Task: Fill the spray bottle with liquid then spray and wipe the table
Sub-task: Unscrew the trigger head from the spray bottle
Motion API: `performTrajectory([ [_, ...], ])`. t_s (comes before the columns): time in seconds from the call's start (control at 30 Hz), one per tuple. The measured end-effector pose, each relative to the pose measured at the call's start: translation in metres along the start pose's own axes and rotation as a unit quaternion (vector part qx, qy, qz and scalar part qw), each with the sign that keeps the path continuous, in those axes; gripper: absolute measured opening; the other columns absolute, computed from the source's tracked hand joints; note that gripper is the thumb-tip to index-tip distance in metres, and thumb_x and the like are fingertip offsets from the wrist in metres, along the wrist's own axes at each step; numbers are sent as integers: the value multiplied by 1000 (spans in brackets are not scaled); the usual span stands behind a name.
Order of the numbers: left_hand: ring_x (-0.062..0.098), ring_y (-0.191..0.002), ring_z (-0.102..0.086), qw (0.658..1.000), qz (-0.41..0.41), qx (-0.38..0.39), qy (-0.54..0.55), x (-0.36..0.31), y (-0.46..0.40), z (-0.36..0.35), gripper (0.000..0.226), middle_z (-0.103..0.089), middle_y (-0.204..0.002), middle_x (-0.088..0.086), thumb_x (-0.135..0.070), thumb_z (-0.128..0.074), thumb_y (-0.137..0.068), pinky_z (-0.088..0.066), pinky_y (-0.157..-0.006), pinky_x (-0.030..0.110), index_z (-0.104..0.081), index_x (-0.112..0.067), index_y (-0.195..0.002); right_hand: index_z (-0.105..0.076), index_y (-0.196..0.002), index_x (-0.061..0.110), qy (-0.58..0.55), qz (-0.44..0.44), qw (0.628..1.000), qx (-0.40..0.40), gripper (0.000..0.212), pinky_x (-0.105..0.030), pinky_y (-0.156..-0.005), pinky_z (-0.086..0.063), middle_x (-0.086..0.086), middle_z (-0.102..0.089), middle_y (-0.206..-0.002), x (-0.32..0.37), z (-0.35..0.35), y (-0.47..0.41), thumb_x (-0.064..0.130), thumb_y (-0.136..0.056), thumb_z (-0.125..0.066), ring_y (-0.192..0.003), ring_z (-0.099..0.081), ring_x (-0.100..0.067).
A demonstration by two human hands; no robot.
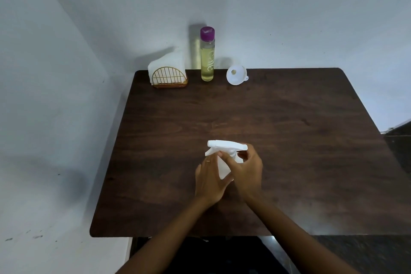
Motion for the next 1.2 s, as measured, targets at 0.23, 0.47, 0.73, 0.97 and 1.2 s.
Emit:
performTrajectory([
  [0.23,14,-134,-42,997,-22,15,67,0,0,1,74,-42,-148,-3,-45,-66,-83,-34,-113,38,-28,-29,-145,-62,-113,16,135,42,982,126,35,-32,-94,-44,7,-54,-116,-3,3,-11,32,-82,-68,-116,-43,-10],
  [0.47,8,-135,-39,995,-28,21,92,3,0,-3,78,-36,-151,-10,-52,-63,-80,-34,-113,45,-17,-46,-142,-59,-113,19,143,57,984,91,42,-30,-91,-44,19,-49,-105,9,5,-17,25,-76,-77,-109,-41,-7],
  [0.73,7,-134,-38,993,-13,16,115,3,-1,-2,98,-37,-150,-3,-81,-43,-67,-32,-113,31,-26,-26,-146,-48,-130,21,115,37,985,127,55,-38,-103,-41,10,-51,-120,5,3,-2,23,-80,-73,-112,-40,8],
  [0.97,10,-134,-40,995,-9,28,97,9,-4,-6,84,-37,-151,-7,-67,-49,-74,-37,-110,43,-27,-28,-146,-47,-122,36,107,44,990,87,53,-47,-99,-43,13,-55,-117,10,4,-6,23,-79,-73,-112,-44,-7],
  [1.2,7,-135,-39,993,-18,30,113,10,-5,-8,80,-36,-151,-12,-65,-55,-75,-37,-110,46,-24,-38,-144,-43,-133,28,93,16,987,131,70,-45,-102,-44,8,-51,-130,5,1,-7,31,-71,-74,-114,-46,-6],
])
Point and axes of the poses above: each hand's wrist, its own y-axis away from the middle knuckle, its own z-axis out of the back of the hand, x = y × z, the point moved 6 cm from there along -y, towards the middle knuckle
